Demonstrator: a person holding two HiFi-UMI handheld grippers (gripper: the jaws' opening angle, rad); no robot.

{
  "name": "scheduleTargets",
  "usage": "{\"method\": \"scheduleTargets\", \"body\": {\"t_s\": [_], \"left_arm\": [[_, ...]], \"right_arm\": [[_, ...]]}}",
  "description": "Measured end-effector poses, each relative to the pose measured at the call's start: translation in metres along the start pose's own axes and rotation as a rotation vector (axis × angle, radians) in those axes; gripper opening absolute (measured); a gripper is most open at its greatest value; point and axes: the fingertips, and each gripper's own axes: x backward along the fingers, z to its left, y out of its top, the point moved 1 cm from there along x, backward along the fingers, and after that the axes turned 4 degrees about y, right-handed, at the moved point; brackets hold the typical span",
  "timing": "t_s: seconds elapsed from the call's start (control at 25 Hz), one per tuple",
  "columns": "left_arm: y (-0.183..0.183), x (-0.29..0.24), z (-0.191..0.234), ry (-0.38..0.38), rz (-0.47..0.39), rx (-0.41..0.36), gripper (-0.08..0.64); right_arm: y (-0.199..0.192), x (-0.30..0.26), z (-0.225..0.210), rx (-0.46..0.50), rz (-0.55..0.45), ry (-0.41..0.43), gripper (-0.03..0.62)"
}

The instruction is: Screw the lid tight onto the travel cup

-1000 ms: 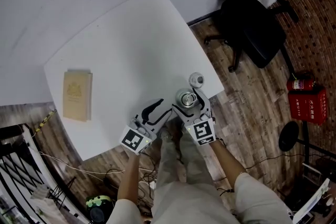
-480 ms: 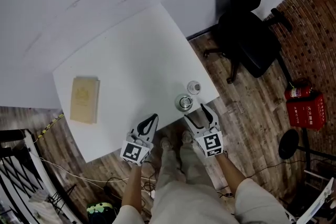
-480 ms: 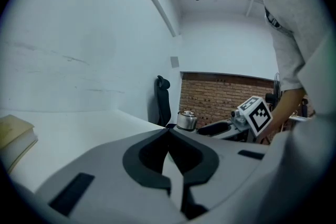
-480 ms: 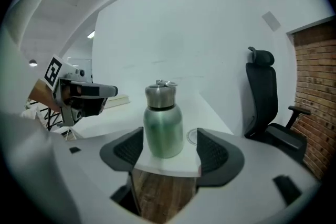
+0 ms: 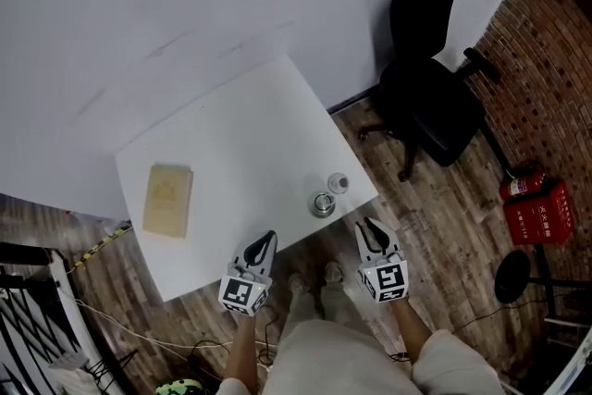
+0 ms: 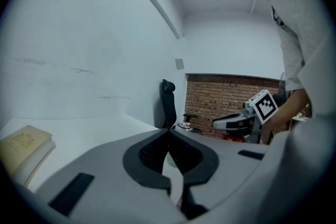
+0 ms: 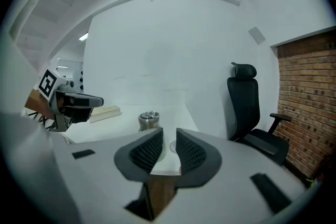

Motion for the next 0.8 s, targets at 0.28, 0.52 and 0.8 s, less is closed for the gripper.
{"method": "scheduleTargets", "body": {"t_s": [0.28,0.52,0.8], "left_arm": [[0.021,0.017,-0.006,0.035,-0.021,0.015,0.007],[0.050,0.026,-0.008,0.068,-0.060,-0.001,0.008],[0.083,0.032,-0.001,0.101,-0.099,-0.034,0.008]], "right_arm": [[0.022,0.025,-0.008,-0.008,-0.012,-0.004,0.000],[0.053,0.042,-0.007,-0.002,-0.065,-0.006,0.000],[0.097,0.044,-0.008,0.025,-0.141,-0.009,0.000]]}}
